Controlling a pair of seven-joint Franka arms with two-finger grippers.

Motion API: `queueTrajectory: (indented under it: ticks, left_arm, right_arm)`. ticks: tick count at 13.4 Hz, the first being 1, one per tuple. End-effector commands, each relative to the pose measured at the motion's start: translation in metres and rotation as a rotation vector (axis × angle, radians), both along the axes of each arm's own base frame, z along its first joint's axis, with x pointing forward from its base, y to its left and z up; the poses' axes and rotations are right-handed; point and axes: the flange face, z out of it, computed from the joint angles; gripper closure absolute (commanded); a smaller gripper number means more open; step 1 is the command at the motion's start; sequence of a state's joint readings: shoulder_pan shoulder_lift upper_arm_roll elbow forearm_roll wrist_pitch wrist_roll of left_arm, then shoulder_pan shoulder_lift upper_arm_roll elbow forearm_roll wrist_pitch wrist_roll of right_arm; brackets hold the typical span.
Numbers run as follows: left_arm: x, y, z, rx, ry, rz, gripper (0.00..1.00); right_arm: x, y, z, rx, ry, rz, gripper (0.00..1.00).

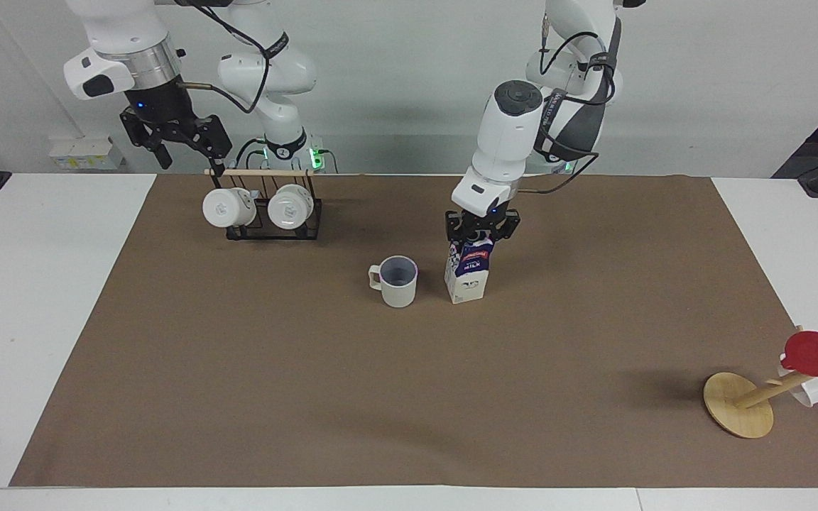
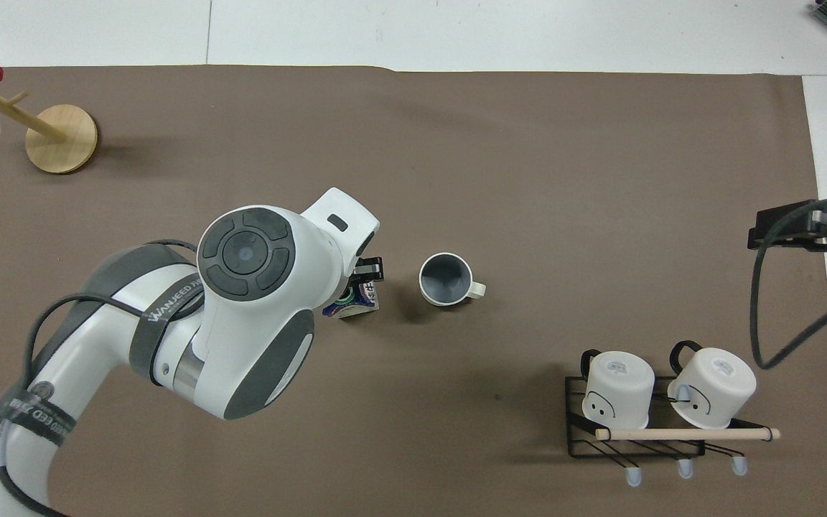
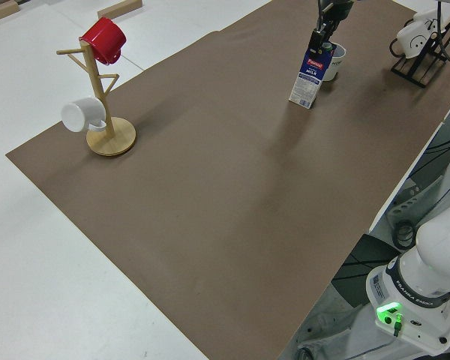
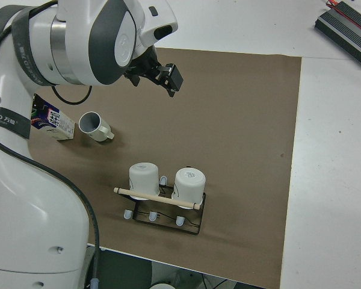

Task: Place cup and milk on table
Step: 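Open the left gripper and lift it off the carton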

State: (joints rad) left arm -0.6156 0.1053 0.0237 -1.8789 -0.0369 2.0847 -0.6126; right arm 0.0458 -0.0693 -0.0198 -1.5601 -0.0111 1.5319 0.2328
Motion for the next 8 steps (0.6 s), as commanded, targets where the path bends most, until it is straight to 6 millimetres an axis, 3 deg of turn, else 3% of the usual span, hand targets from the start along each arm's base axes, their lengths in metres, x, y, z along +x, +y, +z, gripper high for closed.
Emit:
queueTrajectory:
  ticks: [1,4,8]
  left_arm:
    - [-0.002,0.017,0.06,0.022,0.008,-0.013,0.0]
    - [0.019,0.084,0.117,0.043,0.037,-0.055,0.0]
    - [0.029,0.189,0.149,0.054,0.053,-0.126,0.0]
  right_arm:
    - [-0.005,-0.001,0.002,0.01,0.005,0.023,0.0]
    - [-0.005,-0.001,0.002,0.01,0.005,0.023,0.0]
    - [-0.005,-0.002,0.002,0.01,0.005,0.022,0.0]
